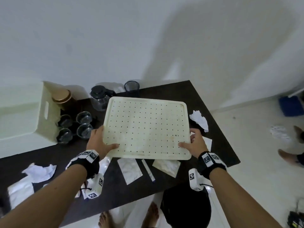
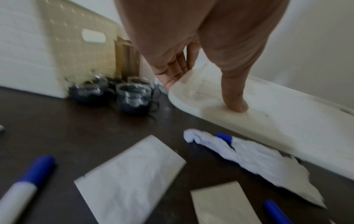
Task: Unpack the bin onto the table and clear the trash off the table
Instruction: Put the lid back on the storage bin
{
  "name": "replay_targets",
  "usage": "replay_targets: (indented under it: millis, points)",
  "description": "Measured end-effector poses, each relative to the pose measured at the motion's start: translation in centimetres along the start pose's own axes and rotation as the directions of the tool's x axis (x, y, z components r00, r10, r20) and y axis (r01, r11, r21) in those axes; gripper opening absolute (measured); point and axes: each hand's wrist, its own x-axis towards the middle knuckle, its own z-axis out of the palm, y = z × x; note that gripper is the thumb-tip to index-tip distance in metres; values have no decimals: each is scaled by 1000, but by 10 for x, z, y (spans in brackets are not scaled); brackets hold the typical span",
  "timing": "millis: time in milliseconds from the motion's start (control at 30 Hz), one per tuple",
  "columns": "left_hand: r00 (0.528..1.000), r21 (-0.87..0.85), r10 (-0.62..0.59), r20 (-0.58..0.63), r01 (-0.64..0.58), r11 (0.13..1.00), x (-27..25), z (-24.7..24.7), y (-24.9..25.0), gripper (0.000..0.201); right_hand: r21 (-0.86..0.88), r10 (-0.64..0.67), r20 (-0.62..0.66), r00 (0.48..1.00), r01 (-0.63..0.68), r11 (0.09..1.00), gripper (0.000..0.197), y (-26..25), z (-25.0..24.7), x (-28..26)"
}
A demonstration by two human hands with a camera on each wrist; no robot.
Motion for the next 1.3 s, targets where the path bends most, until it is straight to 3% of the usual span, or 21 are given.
replay_targets:
  millis: [267, 500, 667, 800, 933, 1300]
  points:
    - [969, -86, -86, -231, 68, 994, 14, -159, -79, 118, 37, -266, 131, 955, 263, 964, 76, -170, 100, 13]
    - [920, -85, -189, -343, 170, 982, 13, -303, -202, 123, 69, -402, 244, 883, 398, 915, 79, -299, 251, -16]
    - [884, -79, -293, -363, 285, 955, 13, -374, -290, 128, 42, -423, 335, 842, 435, 899, 76, -363, 358, -39]
    - [883, -78, -335, -329, 328, 941, 21, -409, -339, 133, -35, -382, 387, 839, 428, 903, 72, -386, 416, -52]
    - [894, -51, -327, -305, 328, 943, 38, -424, -366, 132, -100, -320, 379, 868, 383, 918, 75, -396, 448, -59]
    - [903, -122, -369, -221, 350, 929, 82, -423, -392, 126, -175, -281, 294, 914, 340, 924, 70, -409, 470, -63]
